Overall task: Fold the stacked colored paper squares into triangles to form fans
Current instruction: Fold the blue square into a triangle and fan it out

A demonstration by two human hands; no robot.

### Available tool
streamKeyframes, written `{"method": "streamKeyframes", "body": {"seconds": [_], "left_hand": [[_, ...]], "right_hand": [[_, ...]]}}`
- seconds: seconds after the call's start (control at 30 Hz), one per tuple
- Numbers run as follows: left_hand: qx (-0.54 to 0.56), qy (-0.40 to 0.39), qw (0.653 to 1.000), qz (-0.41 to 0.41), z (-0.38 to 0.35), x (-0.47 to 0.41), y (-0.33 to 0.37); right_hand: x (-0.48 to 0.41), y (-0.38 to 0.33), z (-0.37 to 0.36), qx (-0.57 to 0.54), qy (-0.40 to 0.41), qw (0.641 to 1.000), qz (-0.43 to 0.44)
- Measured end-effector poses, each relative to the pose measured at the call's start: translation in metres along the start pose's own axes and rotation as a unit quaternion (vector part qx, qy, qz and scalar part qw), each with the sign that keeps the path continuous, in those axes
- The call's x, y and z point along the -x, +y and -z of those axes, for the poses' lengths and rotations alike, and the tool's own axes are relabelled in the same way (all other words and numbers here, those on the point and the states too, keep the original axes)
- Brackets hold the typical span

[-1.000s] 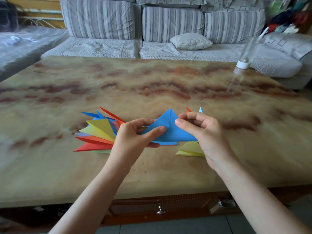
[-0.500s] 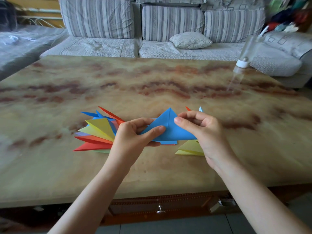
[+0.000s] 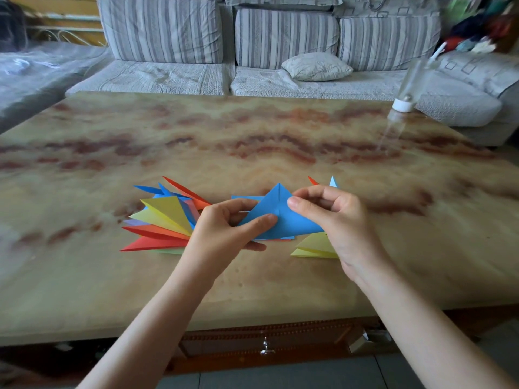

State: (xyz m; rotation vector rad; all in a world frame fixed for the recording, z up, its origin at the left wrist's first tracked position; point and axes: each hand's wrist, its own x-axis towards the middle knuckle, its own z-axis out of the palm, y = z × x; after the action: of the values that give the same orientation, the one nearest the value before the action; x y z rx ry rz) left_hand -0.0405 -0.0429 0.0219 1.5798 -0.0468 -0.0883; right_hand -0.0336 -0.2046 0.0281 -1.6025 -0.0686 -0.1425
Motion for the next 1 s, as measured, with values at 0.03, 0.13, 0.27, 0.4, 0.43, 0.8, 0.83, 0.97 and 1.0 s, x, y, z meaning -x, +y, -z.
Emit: {"method": "streamKeyframes", "body": {"seconds": [0.03,0.13,0.27,0.4,0.43,0.8,0.83,0.97,1.0], "left_hand": [[-0.009,-0.011,1.0,0.004,-0.0004,0.0007,0.0006],[-0.037,-0.03,0.999,0.01,-0.0011,0.0026,0.0023],[-0.067,-0.025,0.997,0.005,0.0003,0.0028,0.0018],[-0.079,-0.013,0.997,0.005,0.001,0.0025,0.0005],[-0.081,-0.011,0.997,0.005,0.0008,0.0027,0.0003],[0.03,0.088,0.995,-0.028,-0.0013,0.0048,0.0037],[0.036,0.091,0.995,-0.031,-0.003,0.0058,0.0033],[0.056,0.104,0.992,-0.041,-0.0076,0.0075,0.0022],[0.063,0.105,0.992,-0.043,-0.0085,0.0079,0.002]], "right_hand": [[-0.0001,0.0002,0.0002,0.002,0.0,1.0,0.001],[0.0002,0.0003,-0.0001,0.008,0.0,1.0,0.003],[0.0008,0.0005,-0.0012,0.017,0.002,1.0,0.003],[0.0007,0.0012,-0.0017,0.023,0.001,1.0,0.003],[0.0006,0.0019,-0.0017,0.026,0.002,1.0,0.004],[0.0034,0.0036,-0.0035,-0.022,-0.092,0.989,-0.114],[0.004,0.0049,-0.0049,-0.02,-0.089,0.99,-0.107],[0.0028,0.0064,-0.0065,-0.022,-0.069,0.994,-0.087],[0.0023,0.0068,-0.0064,-0.028,-0.065,0.994,-0.086]]}}
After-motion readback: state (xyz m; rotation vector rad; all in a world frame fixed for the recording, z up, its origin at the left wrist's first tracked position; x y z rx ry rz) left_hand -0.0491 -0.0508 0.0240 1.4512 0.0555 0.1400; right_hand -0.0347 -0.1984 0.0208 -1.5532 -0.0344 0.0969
